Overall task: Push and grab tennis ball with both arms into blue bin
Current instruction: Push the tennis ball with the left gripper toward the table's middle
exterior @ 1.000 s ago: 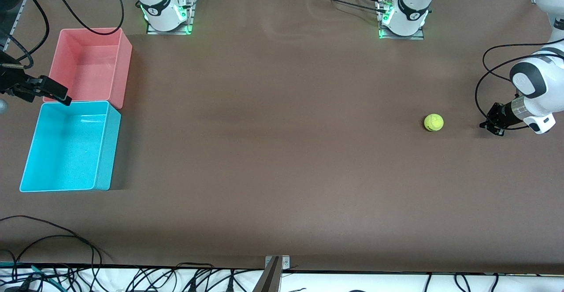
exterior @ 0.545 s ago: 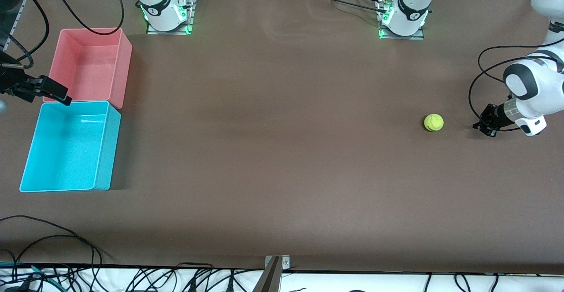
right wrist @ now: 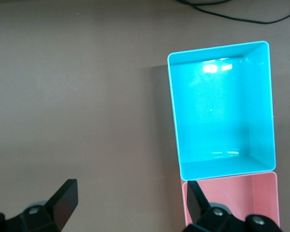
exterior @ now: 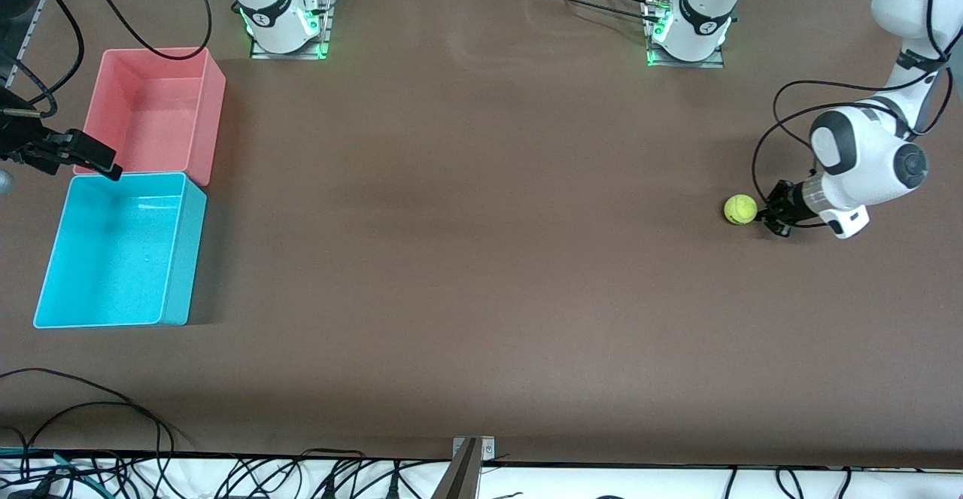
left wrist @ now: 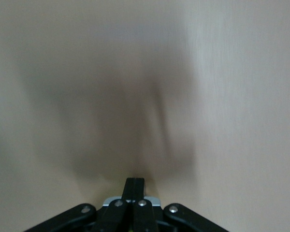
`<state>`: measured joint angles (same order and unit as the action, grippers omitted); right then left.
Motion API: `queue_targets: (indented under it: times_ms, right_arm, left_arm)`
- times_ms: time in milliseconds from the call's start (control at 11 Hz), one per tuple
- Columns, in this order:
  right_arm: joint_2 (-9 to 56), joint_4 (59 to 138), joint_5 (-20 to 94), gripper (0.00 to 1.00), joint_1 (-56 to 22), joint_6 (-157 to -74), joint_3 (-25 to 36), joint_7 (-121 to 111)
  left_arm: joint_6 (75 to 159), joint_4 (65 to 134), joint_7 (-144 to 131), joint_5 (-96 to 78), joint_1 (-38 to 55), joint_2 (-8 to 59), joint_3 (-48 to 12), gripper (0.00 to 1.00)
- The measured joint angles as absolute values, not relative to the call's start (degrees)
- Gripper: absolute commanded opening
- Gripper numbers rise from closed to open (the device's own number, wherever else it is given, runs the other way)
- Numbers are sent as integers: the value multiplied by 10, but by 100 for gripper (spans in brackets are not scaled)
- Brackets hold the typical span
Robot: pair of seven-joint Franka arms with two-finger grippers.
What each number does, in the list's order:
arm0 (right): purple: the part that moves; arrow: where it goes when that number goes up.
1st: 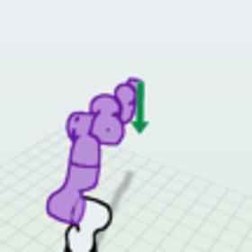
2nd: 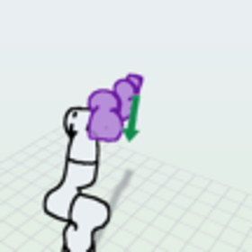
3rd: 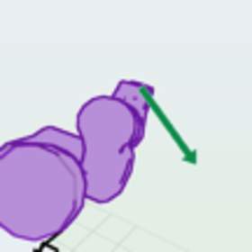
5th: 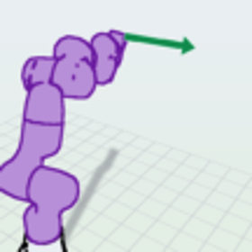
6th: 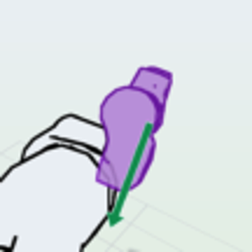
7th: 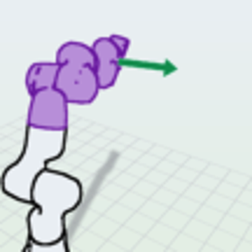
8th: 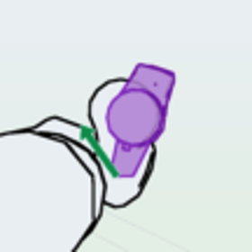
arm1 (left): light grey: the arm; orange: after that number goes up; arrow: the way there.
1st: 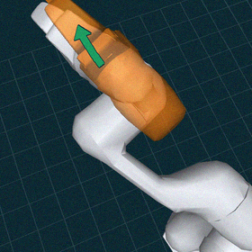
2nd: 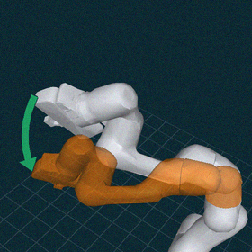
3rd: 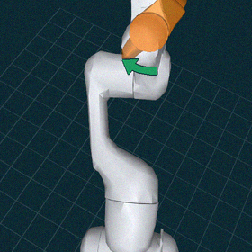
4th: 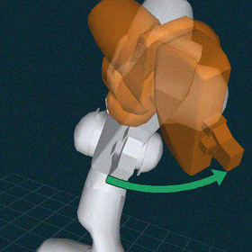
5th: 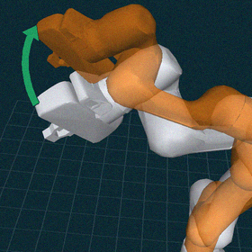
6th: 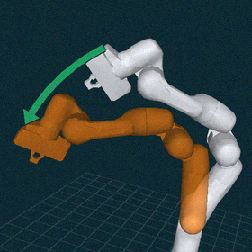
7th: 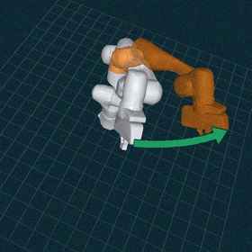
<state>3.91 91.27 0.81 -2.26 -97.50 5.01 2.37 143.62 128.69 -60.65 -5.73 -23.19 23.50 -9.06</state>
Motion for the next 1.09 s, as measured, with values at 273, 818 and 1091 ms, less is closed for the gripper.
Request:
queue_targets:
  times_ms: [273,818,1091]
  right_arm:
    - [39,913,8,100,-23,-975,50,24]
    - [39,913,8,100,-23,-975,50,24]
    - [39,913,8,100,-23,-975,50,24]
  left_arm:
    - [1436,1302,-790,-57,-229,226,-196,0]
    - [1391,1212,-1174,-57,-58,225,-266,0]
    - [1237,1108,-1150,-52,-87,224,-251,0]
